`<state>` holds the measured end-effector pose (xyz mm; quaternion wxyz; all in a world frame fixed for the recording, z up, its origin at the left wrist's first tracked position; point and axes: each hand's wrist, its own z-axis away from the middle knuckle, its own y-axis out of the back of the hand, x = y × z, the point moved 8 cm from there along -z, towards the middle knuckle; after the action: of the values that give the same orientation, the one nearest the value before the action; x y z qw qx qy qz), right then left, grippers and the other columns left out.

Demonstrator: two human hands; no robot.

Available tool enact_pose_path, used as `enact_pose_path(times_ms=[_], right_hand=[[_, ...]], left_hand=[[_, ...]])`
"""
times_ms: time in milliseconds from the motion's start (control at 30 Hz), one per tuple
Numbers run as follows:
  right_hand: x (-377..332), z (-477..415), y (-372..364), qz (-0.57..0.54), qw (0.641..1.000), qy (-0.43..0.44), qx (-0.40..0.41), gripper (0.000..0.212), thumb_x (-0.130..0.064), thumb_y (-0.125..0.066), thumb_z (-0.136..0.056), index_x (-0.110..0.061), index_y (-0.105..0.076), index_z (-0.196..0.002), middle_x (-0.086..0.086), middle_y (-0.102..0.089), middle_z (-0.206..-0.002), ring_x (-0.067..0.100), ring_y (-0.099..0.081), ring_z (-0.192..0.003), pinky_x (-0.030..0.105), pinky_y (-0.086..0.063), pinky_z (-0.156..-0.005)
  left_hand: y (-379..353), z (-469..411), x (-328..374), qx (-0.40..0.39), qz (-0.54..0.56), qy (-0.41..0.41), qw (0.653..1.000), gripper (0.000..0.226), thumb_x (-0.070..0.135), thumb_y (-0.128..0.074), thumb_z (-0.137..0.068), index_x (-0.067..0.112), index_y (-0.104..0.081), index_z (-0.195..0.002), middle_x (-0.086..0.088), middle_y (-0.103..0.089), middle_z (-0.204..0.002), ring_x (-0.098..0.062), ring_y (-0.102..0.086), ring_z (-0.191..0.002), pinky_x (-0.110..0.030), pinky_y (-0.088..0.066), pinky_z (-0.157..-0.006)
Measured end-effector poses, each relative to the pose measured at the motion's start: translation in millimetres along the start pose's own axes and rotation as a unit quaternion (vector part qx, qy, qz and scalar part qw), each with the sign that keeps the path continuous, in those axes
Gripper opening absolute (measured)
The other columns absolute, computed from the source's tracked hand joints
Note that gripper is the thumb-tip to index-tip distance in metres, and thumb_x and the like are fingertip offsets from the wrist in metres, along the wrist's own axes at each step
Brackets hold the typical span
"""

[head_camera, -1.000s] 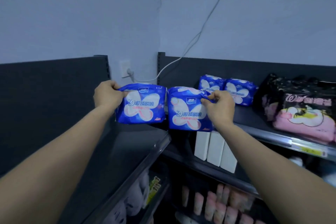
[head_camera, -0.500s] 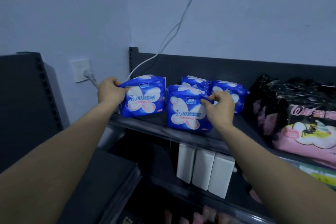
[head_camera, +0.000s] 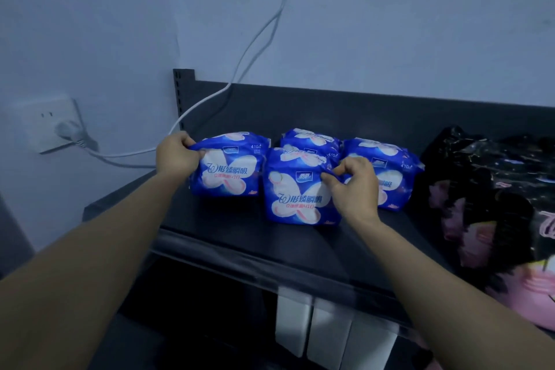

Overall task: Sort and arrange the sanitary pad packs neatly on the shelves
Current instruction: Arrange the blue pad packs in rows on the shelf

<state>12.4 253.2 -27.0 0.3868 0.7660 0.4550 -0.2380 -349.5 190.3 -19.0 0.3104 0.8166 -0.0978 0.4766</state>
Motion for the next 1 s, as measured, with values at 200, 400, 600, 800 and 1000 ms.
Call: enact_pose_path(times_ms=[200,400,600,800,1000], right_hand=[[11,-9,-13,0.003,0.998,0.05,0.041,0.026,-0.01,-0.076,-0.079,-0.011,-0.051,-0.073,0.0,-0.05,-0.096,-0.023,-0.042,-0.085,0.0,-0.035,-0.067],[12,-3,-19,-0.001,0.993,0.102,0.05,0.035,-0.018,-0.084,-0.071,-0.013,-0.051,-0.078,0.001,-0.051,-0.097,-0.012,-0.044,-0.087,0.011,-0.043,-0.066],[12,-1,-22,0.025,0.991,0.12,0.046,0.048,-0.021,-0.089,-0.063,-0.017,-0.045,-0.083,-0.001,-0.048,-0.096,-0.001,-0.039,-0.083,0.004,-0.036,-0.072],[8,2,-28,0.07,0.992,0.102,0.008,0.046,-0.029,-0.084,-0.07,-0.019,-0.045,-0.092,-0.007,-0.046,-0.098,0.008,-0.044,-0.086,0.019,-0.038,-0.07],[2,7,-31,0.11,0.989,0.09,-0.037,0.074,-0.036,-0.079,-0.075,-0.011,-0.044,-0.135,0.004,-0.049,-0.131,0.02,-0.048,-0.122,0.035,-0.042,-0.101]], left_hand=[[-47,-47,-1,-0.042,-0.009,-0.019,0.999,0.032,0.002,-0.069,-0.079,0.016,-0.046,-0.063,-0.006,-0.055,-0.066,-0.027,-0.059,-0.073,-0.035,-0.047,-0.066],[-95,-65,3,-0.071,0.02,-0.042,0.996,0.024,-0.003,-0.066,-0.078,0.015,-0.05,-0.072,-0.004,-0.056,-0.07,-0.017,-0.052,-0.061,-0.029,-0.055,-0.068],[-121,-58,12,-0.146,-0.03,-0.103,0.983,0.067,0.01,-0.085,-0.067,0.008,-0.05,-0.125,-0.017,-0.044,-0.128,-0.028,-0.05,-0.112,-0.031,-0.039,-0.093],[-130,-49,15,-0.179,-0.132,-0.124,0.967,0.088,0.019,-0.08,-0.076,0.01,-0.029,-0.146,-0.018,-0.025,-0.15,-0.036,-0.038,-0.133,-0.043,-0.032,-0.108],[-100,-31,9,-0.174,-0.234,-0.151,0.944,0.108,0.03,-0.08,-0.075,0.018,-0.008,-0.155,-0.018,0.002,-0.16,-0.036,-0.004,-0.147,-0.044,-0.012,-0.119]])
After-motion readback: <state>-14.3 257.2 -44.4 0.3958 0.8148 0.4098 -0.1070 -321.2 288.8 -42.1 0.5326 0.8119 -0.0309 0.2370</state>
